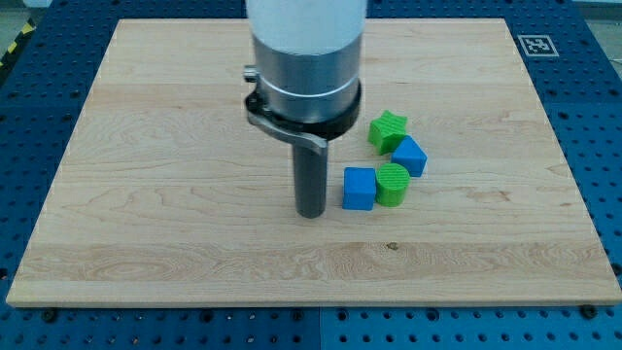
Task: Make a semicircle with blue blocks and green blocks
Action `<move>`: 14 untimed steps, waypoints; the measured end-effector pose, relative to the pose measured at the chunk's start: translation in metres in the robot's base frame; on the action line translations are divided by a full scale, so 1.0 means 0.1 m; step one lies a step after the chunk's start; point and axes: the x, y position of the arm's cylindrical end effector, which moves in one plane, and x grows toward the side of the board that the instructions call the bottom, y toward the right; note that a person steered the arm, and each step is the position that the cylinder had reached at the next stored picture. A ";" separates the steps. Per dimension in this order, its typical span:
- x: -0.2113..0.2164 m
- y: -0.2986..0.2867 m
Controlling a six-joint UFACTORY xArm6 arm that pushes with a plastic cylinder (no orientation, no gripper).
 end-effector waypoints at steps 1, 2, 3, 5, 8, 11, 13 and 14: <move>0.00 0.32; 0.00 0.58; 0.00 0.60; 0.48 0.90; 0.41 0.23; -1.02 0.22; -1.02 0.68; -1.02 0.83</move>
